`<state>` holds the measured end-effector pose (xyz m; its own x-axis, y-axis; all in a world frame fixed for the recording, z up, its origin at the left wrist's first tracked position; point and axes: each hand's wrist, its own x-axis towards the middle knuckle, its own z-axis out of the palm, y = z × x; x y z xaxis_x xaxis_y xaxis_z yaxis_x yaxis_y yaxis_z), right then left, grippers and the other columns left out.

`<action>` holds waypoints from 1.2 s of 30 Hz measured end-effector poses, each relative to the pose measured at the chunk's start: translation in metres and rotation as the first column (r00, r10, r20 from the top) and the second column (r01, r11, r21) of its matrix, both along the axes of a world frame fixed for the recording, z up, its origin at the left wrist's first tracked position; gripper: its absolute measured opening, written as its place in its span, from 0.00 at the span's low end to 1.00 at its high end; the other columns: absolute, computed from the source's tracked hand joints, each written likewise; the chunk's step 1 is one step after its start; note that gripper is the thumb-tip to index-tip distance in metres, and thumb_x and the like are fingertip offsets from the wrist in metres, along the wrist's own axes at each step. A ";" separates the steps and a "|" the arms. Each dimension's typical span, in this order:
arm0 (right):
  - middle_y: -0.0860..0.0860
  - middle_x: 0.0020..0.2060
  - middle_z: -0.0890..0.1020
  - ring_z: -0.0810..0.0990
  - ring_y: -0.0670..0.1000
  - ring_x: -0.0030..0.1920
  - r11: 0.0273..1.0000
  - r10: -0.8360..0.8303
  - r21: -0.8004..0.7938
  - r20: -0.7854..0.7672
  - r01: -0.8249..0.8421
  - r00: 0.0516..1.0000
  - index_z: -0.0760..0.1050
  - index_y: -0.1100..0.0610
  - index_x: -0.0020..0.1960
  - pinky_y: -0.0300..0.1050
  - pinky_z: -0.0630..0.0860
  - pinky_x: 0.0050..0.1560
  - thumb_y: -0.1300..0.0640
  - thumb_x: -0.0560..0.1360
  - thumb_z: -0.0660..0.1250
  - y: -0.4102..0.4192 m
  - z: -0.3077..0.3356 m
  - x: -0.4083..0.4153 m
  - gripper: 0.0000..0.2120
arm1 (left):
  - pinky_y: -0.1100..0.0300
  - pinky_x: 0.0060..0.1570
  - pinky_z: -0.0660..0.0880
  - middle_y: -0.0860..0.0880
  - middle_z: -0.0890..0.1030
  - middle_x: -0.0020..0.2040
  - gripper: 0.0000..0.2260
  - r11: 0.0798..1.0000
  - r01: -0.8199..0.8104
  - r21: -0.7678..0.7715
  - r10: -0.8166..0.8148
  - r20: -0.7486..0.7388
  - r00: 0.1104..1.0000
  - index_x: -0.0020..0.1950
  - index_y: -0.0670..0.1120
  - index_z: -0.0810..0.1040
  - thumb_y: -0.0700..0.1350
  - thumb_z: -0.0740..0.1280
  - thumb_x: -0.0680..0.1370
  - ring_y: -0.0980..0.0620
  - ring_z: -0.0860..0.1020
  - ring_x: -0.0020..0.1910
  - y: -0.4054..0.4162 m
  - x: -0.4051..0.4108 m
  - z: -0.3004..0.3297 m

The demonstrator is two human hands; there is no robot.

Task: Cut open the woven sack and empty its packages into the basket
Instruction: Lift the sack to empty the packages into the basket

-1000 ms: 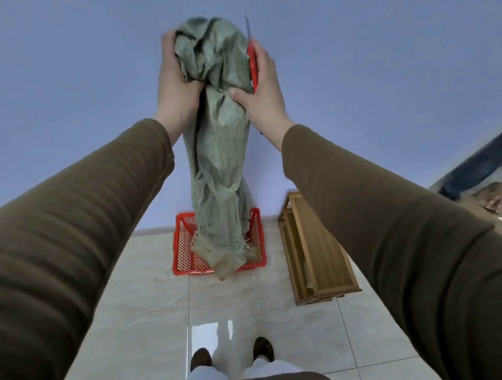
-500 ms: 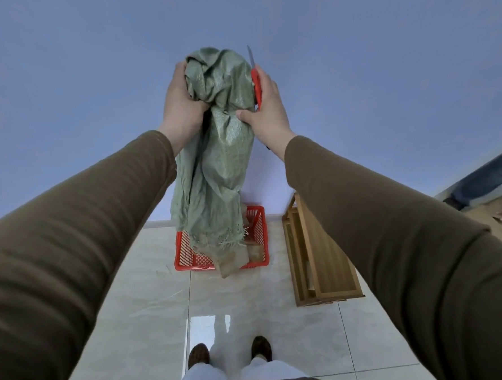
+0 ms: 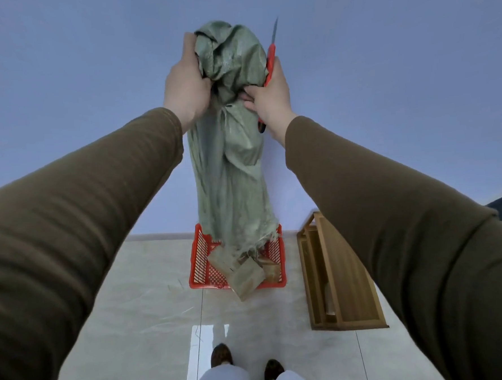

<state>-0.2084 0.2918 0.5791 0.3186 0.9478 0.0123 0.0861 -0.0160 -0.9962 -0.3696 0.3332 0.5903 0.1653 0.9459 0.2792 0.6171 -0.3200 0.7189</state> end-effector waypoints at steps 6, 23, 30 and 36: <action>0.55 0.63 0.80 0.82 0.53 0.62 0.988 -0.041 0.148 0.053 0.033 0.998 0.60 0.55 0.80 0.53 0.81 0.64 0.73 0.80 0.62 0.031 0.030 -0.014 0.32 | 0.67 0.47 0.78 0.51 0.81 0.57 0.30 0.994 0.105 0.005 -0.103 0.266 0.959 0.79 0.54 0.51 0.37 0.57 0.80 0.54 0.81 0.51 0.029 -0.005 0.022; 0.53 0.44 0.82 0.78 0.48 0.31 0.967 0.038 0.251 0.027 -0.044 0.999 0.69 0.56 0.68 0.41 0.74 0.30 0.67 0.79 0.67 0.034 0.051 0.015 0.19 | 0.55 0.55 0.82 0.46 0.82 0.60 0.17 0.976 0.209 -0.054 -0.152 0.519 0.841 0.67 0.42 0.69 0.38 0.66 0.78 0.50 0.83 0.58 0.028 0.003 0.037; 0.46 0.32 0.82 0.70 0.46 0.25 0.987 0.147 -0.039 -0.189 -0.157 0.971 0.74 0.50 0.63 0.40 0.66 0.21 0.53 0.75 0.78 0.005 0.016 0.039 0.21 | 0.63 0.45 0.82 0.49 0.89 0.49 0.14 0.859 0.336 -0.387 0.045 0.710 0.703 0.62 0.38 0.83 0.47 0.71 0.82 0.53 0.88 0.47 -0.002 0.006 0.001; 0.49 0.31 0.79 0.70 0.43 0.23 0.985 0.087 -0.106 -0.359 -0.134 0.929 0.78 0.57 0.52 0.36 0.65 0.18 0.58 0.77 0.76 -0.020 -0.001 0.041 0.08 | 0.56 0.53 0.82 0.44 0.82 0.63 0.31 0.832 0.331 -0.445 0.094 0.701 0.707 0.74 0.38 0.68 0.51 0.76 0.78 0.49 0.85 0.55 -0.033 0.014 -0.022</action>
<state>-0.1673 0.2718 0.5783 0.1736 0.9635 -0.2036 -0.2611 -0.1543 -0.9529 -0.3552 0.3004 0.5687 0.2552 0.9553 -0.1494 -0.1194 0.1845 0.9756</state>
